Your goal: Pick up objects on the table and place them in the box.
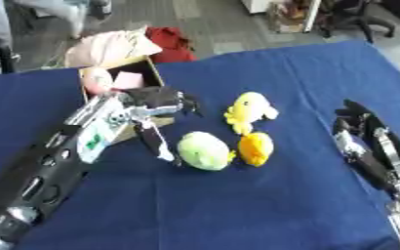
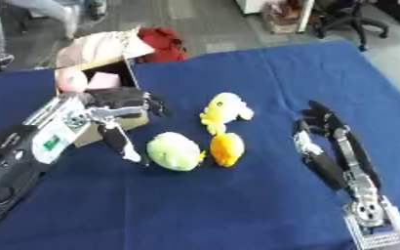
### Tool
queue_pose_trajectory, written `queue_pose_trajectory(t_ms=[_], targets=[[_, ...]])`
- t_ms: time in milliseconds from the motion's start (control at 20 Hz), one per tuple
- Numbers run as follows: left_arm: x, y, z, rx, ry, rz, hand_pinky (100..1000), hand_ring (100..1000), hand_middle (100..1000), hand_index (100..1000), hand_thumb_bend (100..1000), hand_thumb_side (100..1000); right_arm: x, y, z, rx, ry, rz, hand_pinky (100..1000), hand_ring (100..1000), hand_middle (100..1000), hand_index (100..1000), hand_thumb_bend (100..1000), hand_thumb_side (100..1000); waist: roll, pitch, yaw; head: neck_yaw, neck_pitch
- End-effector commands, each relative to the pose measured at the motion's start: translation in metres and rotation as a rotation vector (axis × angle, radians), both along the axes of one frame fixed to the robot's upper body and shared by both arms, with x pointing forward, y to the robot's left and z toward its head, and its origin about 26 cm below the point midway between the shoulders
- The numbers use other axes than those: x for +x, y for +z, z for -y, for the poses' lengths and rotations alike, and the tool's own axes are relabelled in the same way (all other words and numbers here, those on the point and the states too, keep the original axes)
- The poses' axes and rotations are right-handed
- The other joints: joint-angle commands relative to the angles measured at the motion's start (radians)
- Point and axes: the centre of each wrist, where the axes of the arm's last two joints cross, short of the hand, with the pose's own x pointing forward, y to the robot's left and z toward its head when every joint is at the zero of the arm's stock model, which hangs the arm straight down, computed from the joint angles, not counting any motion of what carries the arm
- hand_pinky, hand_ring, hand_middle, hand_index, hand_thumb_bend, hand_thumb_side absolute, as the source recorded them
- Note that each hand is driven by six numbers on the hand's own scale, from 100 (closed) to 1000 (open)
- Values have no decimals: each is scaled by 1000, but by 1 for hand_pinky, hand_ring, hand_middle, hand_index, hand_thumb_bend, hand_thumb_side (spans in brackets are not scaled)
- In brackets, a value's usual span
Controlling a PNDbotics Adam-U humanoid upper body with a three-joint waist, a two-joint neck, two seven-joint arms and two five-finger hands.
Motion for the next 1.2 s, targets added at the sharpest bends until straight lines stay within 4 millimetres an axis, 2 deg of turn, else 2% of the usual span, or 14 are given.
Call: queue_pose_trajectory(t_ms=[50,200,300,350,450,550,750,1150,1200], targets=[[6,3,5,-10,-2,34,809,740,779,857,628,206,0,8,0,0,10,26,841,839,816,955,100,721,-17,-19,-3,5,-11],[8,-7,9,-50,17,65,782,677,719,804,591,147,0,7,0,1,10,22,841,840,816,955,100,724,-18,-18,-8,9,-14],[10,-14,11,-89,30,100,751,594,620,722,515,100,0,6,0,4,9,18,840,839,815,955,100,725,-18,-18,-11,11,-16],[10,-17,10,-108,35,118,726,536,557,660,422,100,-1,6,0,4,9,16,840,838,815,955,100,726,-18,-18,-12,12,-16],[10,-20,7,-153,48,158,699,476,485,581,334,100,-1,5,0,5,9,14,840,838,815,956,100,728,-15,-19,-11,11,-16],[9,-19,2,-190,58,196,687,445,452,543,324,100,-1,4,0,6,5,13,840,838,815,956,100,729,-13,-19,-9,10,-16],[-2,4,-13,-241,43,262,688,436,440,531,346,100,-1,3,3,4,-11,11,840,839,815,956,100,730,-5,-23,1,5,-14],[-43,74,-60,-424,125,362,695,435,441,530,397,100,-2,-1,8,-6,-31,-4,840,838,815,956,100,735,0,-27,34,2,-10],[-45,79,-67,-441,157,376,694,437,443,532,295,100,-2,-2,8,-7,-31,-6,840,838,815,956,100,727,-1,-28,37,2,-10]])
